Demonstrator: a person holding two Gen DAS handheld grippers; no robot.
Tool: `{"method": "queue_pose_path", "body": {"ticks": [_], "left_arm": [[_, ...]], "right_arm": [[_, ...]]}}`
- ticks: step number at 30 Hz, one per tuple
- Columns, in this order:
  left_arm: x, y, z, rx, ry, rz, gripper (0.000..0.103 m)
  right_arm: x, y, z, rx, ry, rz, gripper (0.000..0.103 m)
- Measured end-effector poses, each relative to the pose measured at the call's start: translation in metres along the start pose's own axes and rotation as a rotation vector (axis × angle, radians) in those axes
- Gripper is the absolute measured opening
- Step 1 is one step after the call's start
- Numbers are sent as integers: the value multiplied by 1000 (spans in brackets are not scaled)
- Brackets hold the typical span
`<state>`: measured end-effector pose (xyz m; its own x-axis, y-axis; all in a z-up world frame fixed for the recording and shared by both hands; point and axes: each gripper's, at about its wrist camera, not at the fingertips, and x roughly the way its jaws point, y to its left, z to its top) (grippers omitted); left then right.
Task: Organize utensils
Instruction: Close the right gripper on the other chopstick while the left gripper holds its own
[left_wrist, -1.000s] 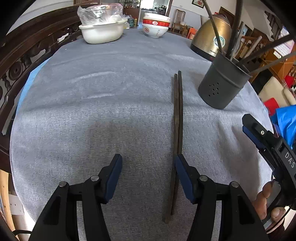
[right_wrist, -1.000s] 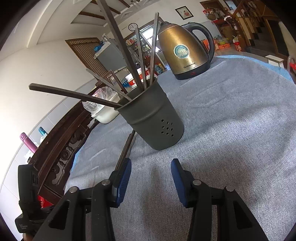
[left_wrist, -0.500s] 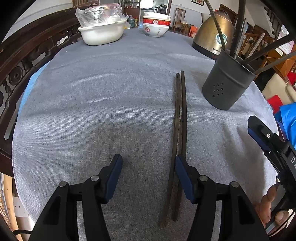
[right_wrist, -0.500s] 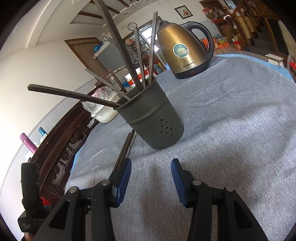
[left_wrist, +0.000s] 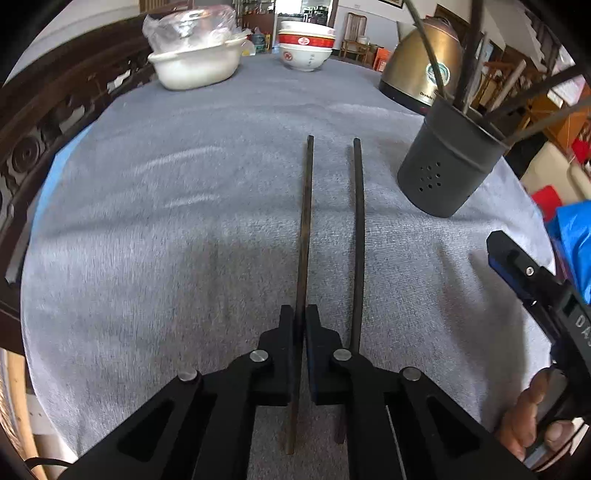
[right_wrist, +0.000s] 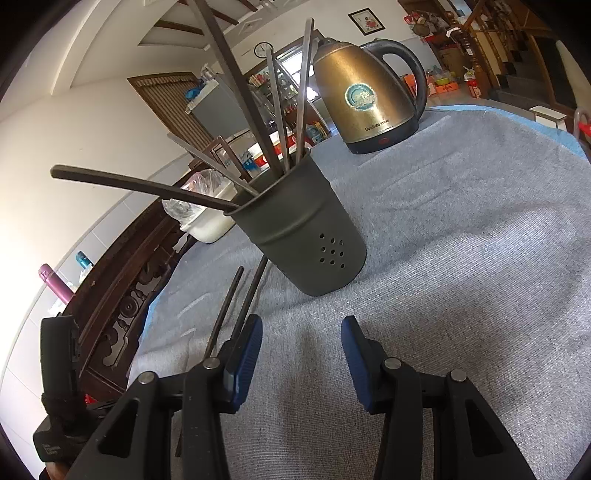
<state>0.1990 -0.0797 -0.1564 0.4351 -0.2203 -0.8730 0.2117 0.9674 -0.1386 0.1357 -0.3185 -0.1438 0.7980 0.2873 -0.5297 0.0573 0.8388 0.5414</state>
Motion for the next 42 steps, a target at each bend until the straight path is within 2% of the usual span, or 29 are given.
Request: {"method": "queue_pose_path", "body": {"ticks": [5,9,11,14,18,22,25,34,35,37,39,41,42], "left_arm": [[-4,8,-8,-26,21,-35,6],[-10,9,-16,-40,41,-53,6],[-13,11,-18,-46,53,-61,6],[-19,16,-21,-57,54,-67,6],[-28,26,-19,-65,31,-86,7],[-34,34,-23,-67,18,-96,9],[-36,40,-27,-74,17,-98,9],[-39,50,-29,-85,27,-122,9],[-40,50,-29,-83,29,-126,11],[-41,50,-29,-83,31,-134,20],[-40,49,-27,-84,31,-135,40],[-38,46,-23,-87,31,-131,48],[-38,44,-22,-85,32,-133,48]], "right_arm": [[4,2,-1,-13,21,-14,41],[6,16,-4,-76,36,-39,40],[10,24,-6,-96,58,-42,39],[19,40,-7,-84,108,2,39],[34,71,-10,-156,175,-11,34],[56,92,-18,-184,271,-51,22],[67,95,-24,-170,326,-71,19],[80,107,-31,-234,377,-159,12],[80,108,-30,-240,378,-162,12],[78,108,-31,-257,380,-167,11],[75,105,-31,-267,385,-166,10],[69,101,-30,-284,397,-160,10],[66,97,-30,-289,399,-165,10]]}}
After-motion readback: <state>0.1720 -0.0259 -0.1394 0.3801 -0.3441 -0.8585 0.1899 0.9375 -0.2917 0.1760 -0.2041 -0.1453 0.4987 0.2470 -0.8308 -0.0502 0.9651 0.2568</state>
